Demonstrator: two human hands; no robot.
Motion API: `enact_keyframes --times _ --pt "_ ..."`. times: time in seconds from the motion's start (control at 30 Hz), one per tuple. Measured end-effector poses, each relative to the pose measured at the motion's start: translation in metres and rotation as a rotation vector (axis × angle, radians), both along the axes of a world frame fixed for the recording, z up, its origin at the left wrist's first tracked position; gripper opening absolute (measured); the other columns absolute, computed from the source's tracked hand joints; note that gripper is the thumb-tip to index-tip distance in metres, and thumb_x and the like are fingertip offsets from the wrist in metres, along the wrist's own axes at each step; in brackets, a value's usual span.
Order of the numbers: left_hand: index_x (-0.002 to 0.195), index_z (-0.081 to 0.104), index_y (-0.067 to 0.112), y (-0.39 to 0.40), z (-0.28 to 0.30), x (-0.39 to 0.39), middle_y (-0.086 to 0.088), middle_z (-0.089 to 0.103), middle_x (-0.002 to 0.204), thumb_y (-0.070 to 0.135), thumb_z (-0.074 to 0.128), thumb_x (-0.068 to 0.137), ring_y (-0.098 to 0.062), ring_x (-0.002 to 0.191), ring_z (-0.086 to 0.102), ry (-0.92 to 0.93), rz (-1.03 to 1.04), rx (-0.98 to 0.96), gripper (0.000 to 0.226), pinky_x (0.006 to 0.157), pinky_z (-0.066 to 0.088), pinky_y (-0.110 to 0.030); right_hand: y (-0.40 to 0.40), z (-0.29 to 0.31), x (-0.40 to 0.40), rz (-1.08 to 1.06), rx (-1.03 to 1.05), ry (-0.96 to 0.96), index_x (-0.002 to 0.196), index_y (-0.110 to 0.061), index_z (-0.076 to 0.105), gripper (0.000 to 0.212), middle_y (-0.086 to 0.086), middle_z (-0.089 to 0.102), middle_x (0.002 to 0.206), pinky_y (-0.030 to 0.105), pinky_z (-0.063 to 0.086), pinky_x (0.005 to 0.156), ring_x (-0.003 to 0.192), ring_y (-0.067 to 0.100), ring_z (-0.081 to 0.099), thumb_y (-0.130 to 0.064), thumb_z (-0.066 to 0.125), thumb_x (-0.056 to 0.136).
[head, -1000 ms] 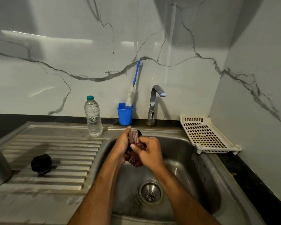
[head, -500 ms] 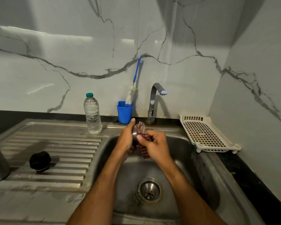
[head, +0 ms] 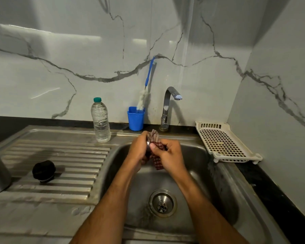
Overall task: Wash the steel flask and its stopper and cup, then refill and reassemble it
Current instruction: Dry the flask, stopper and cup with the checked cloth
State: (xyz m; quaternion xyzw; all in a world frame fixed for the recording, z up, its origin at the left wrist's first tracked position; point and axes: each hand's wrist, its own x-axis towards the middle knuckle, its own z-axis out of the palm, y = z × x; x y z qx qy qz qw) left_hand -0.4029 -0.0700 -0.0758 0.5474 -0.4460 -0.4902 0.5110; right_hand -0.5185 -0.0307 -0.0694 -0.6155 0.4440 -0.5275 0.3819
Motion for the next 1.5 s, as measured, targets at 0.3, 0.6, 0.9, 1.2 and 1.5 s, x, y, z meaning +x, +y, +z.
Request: enact_keyframes --times 0.3,0.6,0.9,1.2,1.5 --pt "0.089 0.065 0.016 0.004 -0.017 0.003 0.003 0.065 0.071 0.042 0.042 0.103 -0.009 0.058 0.058 -0.825 0.281 -0.751 0.037 0.054 0.042 -0.018 -0.01 0.002 -0.011 0.122 0.433 -0.534 0.112 -0.003 0.074 0.031 0.014 0.076 0.107 0.044 0.058 0.087 0.1 0.03 0.072 -0.015 0.073 0.083" --pt "0.08 0.066 0.013 0.005 -0.007 0.0 -0.01 0.071 0.078 0.042 0.042 0.102 -0.027 0.076 0.069 -0.294 0.222 -0.154 0.044 0.07 0.059 -0.042 -0.005 -0.001 0.002 0.005 0.262 -0.254 0.097 -0.005 0.075 0.012 0.012 0.076 0.093 0.04 0.059 0.084 0.089 0.023 0.072 -0.013 0.067 0.093" --pt "0.084 0.069 0.016 0.008 0.008 -0.006 -0.002 0.069 0.078 0.036 0.044 0.105 -0.011 0.071 0.062 -0.277 0.12 -0.379 0.038 0.063 0.042 -0.021 0.0 0.01 -0.015 0.073 0.058 -0.231 0.097 -0.001 0.076 0.012 0.012 0.077 0.087 0.028 0.06 0.071 0.081 0.021 0.075 -0.006 0.066 0.094" --pt "0.073 0.059 0.016 0.017 -0.01 0.001 0.005 0.053 0.057 0.031 0.038 0.103 -0.006 0.045 0.04 -0.874 0.403 -0.82 0.04 0.047 0.022 -0.01 -0.009 0.0 -0.003 0.148 0.488 -0.575 0.108 -0.005 0.075 0.026 0.012 0.075 0.102 0.047 0.056 0.088 0.097 0.03 0.07 -0.017 0.071 0.085" --pt "0.084 0.063 0.015 0.008 0.008 -0.005 -0.006 0.066 0.078 0.032 0.038 0.107 -0.017 0.073 0.06 -0.157 0.052 -0.064 0.038 0.061 0.045 -0.028 -0.002 0.0 -0.007 0.059 0.035 -0.12 0.088 -0.005 0.075 0.011 0.007 0.077 0.08 0.025 0.057 0.065 0.072 0.018 0.074 -0.006 0.066 0.094"
